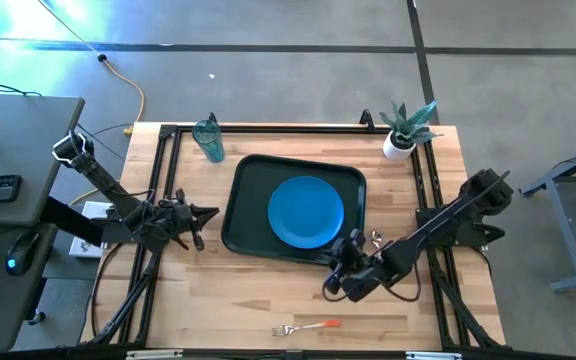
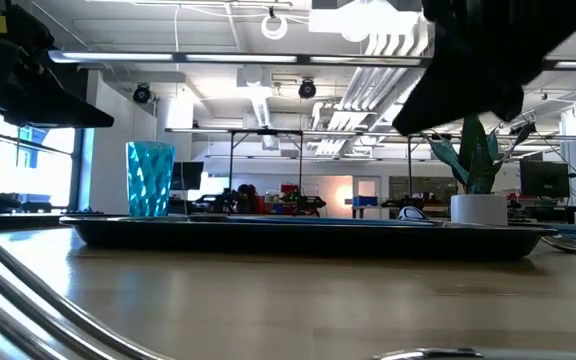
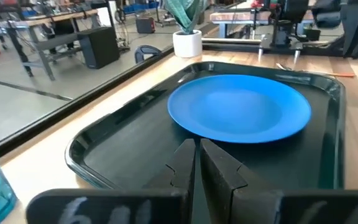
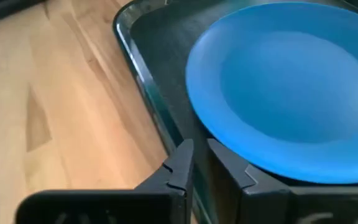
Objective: Pick and place plate/cup/fork/spoon on tray
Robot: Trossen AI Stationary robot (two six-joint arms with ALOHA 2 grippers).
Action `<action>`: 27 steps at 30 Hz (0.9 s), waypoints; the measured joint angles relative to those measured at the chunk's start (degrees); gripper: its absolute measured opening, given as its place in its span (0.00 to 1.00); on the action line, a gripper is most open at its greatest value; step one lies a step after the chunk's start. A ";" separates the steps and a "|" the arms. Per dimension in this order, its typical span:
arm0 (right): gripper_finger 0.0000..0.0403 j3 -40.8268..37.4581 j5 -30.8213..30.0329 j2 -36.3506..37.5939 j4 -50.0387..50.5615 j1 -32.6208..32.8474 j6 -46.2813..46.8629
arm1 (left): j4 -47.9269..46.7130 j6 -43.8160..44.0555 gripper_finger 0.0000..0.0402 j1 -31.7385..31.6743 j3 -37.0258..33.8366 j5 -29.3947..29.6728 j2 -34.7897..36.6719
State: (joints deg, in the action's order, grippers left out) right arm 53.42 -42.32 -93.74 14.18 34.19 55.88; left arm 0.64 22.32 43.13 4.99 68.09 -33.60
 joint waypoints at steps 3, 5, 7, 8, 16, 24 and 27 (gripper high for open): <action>0.05 -3.67 -2.34 -0.02 -5.35 -0.38 0.47 | 2.08 -2.43 0.07 -0.24 -0.01 1.31 0.00; 0.04 -5.30 -4.21 -0.02 -7.19 -0.80 0.63 | 4.27 -4.92 0.09 -1.23 -0.02 1.68 0.01; 0.04 -6.49 -5.69 -0.02 -9.63 -1.75 0.28 | 6.97 -8.23 0.12 -2.75 0.00 1.55 0.00; 0.04 -6.76 -6.85 -0.02 -9.92 -2.47 -0.92 | 8.20 -9.80 0.13 -3.60 0.00 1.16 0.02; 0.16 -6.85 -12.37 -0.02 -10.16 -12.60 -5.03 | 11.64 -13.96 0.24 -11.44 0.00 -6.78 0.00; 0.31 -6.85 -1.97 -0.02 -13.55 -25.49 -6.66 | 10.59 -14.87 0.30 -16.51 -0.01 -11.34 -0.03; 0.32 -6.85 1.53 -0.02 -16.92 -28.32 -11.96 | 10.54 -17.92 0.31 -17.95 0.00 -11.34 -0.04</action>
State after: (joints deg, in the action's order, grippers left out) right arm 46.57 -40.78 -93.76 -2.74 5.87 43.92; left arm 11.18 4.40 25.19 4.99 56.75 -33.65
